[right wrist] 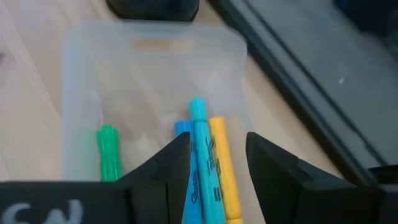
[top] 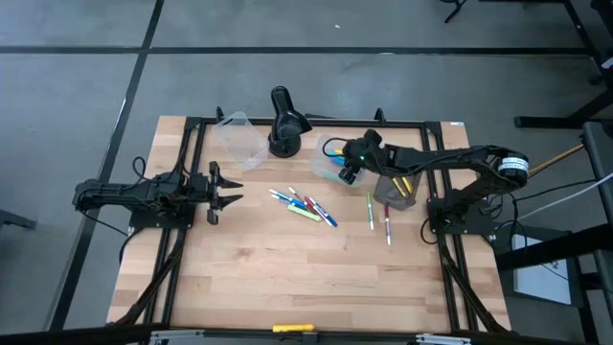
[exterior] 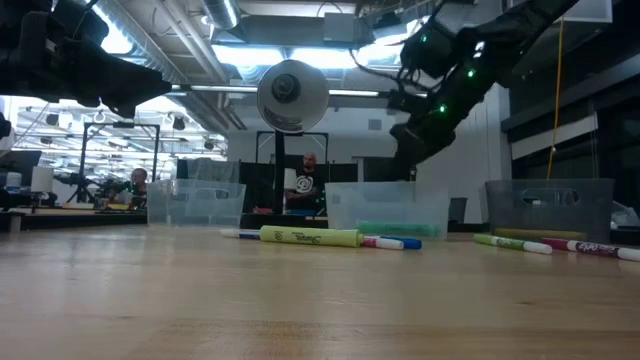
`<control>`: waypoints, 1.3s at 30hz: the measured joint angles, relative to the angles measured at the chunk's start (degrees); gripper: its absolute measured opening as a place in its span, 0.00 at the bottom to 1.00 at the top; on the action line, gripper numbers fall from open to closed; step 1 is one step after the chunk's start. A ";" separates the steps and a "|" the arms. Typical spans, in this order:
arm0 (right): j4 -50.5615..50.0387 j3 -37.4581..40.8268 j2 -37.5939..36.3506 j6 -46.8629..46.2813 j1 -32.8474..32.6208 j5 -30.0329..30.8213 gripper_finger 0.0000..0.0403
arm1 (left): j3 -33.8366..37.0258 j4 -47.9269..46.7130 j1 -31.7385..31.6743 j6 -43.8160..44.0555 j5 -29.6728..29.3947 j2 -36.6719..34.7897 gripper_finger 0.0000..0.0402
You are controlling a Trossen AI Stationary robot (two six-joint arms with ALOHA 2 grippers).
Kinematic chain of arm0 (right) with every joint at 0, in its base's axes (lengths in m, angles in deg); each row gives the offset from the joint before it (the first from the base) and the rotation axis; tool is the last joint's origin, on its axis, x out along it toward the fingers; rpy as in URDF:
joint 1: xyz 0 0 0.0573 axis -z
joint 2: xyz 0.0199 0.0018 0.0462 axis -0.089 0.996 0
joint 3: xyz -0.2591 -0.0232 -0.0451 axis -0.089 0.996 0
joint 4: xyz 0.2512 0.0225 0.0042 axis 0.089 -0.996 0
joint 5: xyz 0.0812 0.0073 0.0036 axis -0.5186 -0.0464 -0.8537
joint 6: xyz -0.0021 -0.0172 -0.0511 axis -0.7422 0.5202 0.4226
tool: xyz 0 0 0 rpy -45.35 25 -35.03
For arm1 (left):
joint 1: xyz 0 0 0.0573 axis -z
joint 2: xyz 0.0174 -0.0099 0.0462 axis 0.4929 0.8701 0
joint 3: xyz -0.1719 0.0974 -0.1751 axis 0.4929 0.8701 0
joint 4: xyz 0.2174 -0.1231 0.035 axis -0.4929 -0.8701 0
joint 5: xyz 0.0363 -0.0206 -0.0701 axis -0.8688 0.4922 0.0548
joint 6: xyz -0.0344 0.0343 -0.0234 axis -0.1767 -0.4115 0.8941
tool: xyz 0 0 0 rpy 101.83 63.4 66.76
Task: Pick & Place Markers
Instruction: Put the light green highlighter in the right transparent bin
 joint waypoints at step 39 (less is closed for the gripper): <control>17.81 -8.48 19.05 -0.30 -26.15 2.64 0.38 | 0.00 0.00 0.01 0.00 0.00 0.00 0.36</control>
